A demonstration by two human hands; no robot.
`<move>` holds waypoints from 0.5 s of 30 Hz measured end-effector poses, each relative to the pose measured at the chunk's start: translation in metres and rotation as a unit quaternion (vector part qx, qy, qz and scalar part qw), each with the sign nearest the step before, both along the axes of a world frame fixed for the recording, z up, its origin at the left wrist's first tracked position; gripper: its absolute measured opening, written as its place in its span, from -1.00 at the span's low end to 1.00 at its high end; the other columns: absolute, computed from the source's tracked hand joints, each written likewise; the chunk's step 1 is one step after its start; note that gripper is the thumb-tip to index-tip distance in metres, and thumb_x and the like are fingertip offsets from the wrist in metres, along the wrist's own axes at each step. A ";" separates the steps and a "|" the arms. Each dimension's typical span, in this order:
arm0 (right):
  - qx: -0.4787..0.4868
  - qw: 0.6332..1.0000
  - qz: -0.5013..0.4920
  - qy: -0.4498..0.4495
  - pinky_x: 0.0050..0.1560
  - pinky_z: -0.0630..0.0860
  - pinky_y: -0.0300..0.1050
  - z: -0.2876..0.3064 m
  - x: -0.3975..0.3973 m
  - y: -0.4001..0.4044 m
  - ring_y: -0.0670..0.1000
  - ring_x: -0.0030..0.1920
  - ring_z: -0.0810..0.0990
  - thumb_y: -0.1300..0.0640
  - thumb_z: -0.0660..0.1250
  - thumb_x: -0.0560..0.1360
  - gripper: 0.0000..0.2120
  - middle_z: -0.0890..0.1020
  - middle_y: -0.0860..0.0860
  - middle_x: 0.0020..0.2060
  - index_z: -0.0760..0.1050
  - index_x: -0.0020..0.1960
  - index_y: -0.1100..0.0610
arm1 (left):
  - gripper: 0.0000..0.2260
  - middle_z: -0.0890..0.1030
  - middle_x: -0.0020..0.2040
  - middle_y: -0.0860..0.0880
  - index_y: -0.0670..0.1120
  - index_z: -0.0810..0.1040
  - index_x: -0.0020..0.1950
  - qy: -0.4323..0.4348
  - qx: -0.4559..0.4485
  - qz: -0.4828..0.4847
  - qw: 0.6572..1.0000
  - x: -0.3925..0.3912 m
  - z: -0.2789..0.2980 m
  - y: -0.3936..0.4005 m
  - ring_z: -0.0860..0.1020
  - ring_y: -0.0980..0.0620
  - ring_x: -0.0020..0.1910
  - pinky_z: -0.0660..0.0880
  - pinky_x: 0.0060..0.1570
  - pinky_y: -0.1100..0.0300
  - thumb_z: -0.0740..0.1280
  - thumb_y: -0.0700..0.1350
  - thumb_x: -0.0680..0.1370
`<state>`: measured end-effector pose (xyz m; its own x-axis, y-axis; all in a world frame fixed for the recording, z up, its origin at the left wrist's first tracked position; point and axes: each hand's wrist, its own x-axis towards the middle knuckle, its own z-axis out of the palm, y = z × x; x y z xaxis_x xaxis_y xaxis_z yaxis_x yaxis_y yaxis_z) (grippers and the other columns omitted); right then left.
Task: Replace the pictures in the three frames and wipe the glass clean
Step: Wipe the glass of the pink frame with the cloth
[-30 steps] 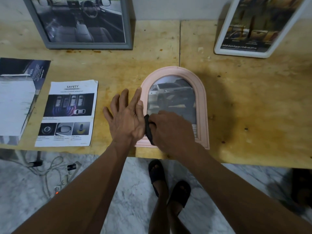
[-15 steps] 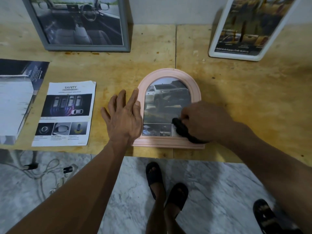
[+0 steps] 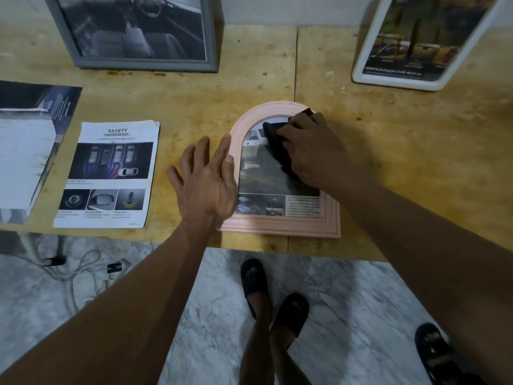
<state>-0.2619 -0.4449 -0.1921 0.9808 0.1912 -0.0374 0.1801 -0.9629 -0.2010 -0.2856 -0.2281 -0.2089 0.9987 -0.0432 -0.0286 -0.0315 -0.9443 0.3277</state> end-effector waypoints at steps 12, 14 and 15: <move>0.110 0.993 0.015 0.039 -0.22 0.24 -0.15 0.017 -0.084 0.017 0.09 -0.10 0.52 0.10 0.26 0.59 -0.86 0.57 0.05 -0.08 0.54 0.04 0.13 | -0.58 0.21 0.59 0.01 0.26 0.17 0.58 0.000 -0.003 0.001 1.000 -0.001 0.001 -0.001 0.07 -0.08 0.57 0.01 0.45 -0.36 -0.04 0.14 0.70; 0.095 0.994 0.021 0.056 -0.26 0.22 -0.14 0.022 -0.087 0.016 0.09 -0.13 0.55 0.06 0.22 0.61 -0.83 0.58 0.05 -0.09 0.53 0.05 0.12 | -0.58 0.21 0.59 0.01 0.26 0.17 0.58 0.000 -0.003 0.001 1.000 -0.002 0.002 -0.001 0.07 -0.09 0.57 0.01 0.45 -0.36 -0.04 0.14 0.70; 0.083 0.994 0.027 0.069 -0.26 0.23 -0.13 0.025 -0.088 0.015 0.08 -0.12 0.55 0.03 0.17 0.63 -0.80 0.58 0.04 -0.08 0.52 0.07 0.11 | -0.58 0.21 0.59 0.01 0.25 0.18 0.58 -0.001 -0.002 0.001 1.000 -0.001 0.002 -0.002 0.07 -0.09 0.57 0.01 0.45 -0.36 -0.04 0.14 0.70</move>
<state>-0.3497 -0.4296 -0.1673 0.9566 0.2581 -0.1352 0.1899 -0.9044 -0.3822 -0.2871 -0.2297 -0.2068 0.9988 -0.0410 -0.0256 -0.0302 -0.9428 0.3321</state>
